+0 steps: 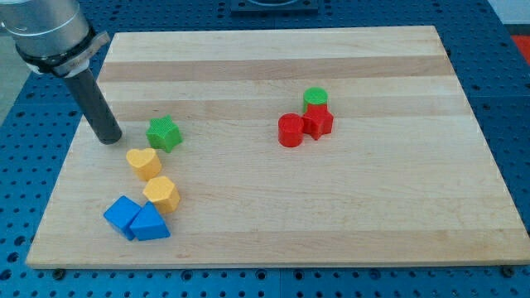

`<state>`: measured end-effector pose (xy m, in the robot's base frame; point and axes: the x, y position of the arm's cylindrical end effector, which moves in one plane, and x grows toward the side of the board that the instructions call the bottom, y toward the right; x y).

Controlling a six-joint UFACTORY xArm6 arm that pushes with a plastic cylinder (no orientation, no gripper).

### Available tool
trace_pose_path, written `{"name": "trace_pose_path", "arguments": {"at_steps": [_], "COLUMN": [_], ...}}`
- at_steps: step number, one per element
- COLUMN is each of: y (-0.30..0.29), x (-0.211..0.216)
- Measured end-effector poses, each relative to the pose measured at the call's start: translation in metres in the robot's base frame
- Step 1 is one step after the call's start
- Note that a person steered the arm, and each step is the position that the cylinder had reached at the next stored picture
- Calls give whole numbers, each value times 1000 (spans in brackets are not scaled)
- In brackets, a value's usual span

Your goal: Move the green star towards the red star

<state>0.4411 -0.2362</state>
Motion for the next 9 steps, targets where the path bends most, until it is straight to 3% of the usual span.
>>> {"name": "trace_pose_path", "arguments": {"at_steps": [4, 9], "y": [119, 224], "x": [7, -36]}}
